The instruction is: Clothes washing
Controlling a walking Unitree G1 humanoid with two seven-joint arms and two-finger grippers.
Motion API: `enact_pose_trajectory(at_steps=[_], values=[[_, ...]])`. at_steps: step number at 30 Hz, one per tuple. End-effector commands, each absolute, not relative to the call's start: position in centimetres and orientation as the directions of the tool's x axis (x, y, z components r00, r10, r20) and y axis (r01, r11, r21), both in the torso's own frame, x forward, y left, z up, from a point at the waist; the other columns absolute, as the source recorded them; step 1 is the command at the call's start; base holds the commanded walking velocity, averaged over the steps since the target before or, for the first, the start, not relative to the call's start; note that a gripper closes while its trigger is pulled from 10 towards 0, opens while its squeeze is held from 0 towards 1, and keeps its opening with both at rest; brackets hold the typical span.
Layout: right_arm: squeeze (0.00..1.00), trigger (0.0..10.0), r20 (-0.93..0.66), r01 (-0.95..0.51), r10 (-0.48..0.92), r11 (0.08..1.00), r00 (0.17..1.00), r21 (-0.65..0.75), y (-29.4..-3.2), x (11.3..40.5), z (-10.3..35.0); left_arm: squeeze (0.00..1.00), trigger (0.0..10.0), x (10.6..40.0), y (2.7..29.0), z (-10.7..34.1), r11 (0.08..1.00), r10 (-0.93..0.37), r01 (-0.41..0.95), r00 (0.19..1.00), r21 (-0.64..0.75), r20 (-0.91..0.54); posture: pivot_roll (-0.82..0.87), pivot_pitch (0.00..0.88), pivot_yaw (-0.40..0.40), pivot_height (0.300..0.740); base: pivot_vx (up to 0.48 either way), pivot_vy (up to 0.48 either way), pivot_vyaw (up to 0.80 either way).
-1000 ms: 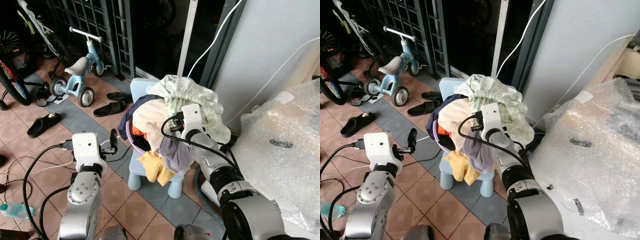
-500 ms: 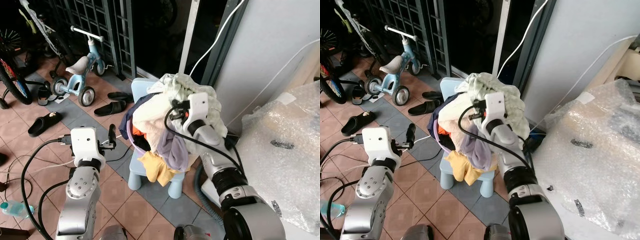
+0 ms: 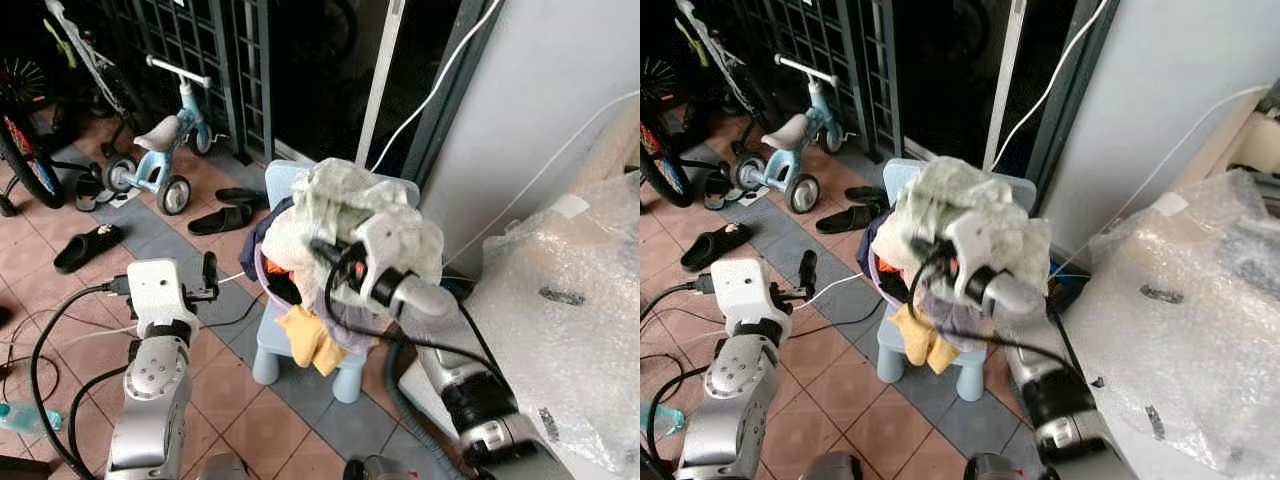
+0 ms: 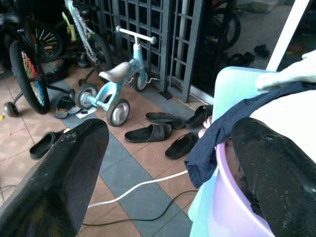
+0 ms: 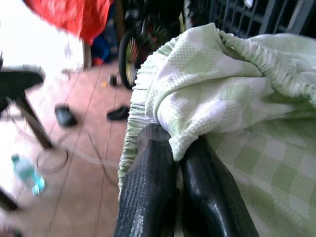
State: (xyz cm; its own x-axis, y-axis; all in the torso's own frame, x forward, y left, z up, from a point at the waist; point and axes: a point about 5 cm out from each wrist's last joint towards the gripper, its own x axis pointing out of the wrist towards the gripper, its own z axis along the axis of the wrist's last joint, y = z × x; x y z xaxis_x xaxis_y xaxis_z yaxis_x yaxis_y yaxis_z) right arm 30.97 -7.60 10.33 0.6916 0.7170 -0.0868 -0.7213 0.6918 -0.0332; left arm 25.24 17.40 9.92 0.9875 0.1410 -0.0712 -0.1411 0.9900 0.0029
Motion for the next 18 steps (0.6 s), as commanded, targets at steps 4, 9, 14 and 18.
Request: enact_pose_trajectory(at_steps=[4,9,14,18], values=[[1.00,10.0,-0.099,-0.691,0.684,0.708,0.723,-0.145,-7.6,30.7,10.7,0.00,10.0,24.9,16.7,9.5,0.993,0.115,-0.115,0.989,-0.001,-0.098,0.01,0.040,-0.024,0.740,0.000,0.000,0.00],[0.90,10.0,-0.139,-0.642,0.627,0.748,0.767,-0.168,-8.1,30.6,9.9,0.00,10.0,25.0,16.5,9.4,0.997,0.074,-0.072,0.992,0.015,-0.106,0.01,0.063,-0.007,0.740,0.000,0.000,0.00],[0.00,0.0,-0.192,-0.637,0.610,0.755,0.769,-0.152,-8.4,30.1,9.1,0.00,10.0,24.8,17.0,9.4,0.996,0.090,-0.088,0.989,0.022,-0.116,0.01,0.075,-0.008,0.740,0.000,0.000,0.00],[0.00,0.0,-0.223,-0.667,0.633,0.732,0.741,-0.138,-8.9,29.8,8.9,0.00,10.0,24.5,17.0,9.2,0.996,0.090,-0.088,0.987,0.024,-0.130,0.02,0.078,-0.006,0.740,0.000,0.000,0.00]])
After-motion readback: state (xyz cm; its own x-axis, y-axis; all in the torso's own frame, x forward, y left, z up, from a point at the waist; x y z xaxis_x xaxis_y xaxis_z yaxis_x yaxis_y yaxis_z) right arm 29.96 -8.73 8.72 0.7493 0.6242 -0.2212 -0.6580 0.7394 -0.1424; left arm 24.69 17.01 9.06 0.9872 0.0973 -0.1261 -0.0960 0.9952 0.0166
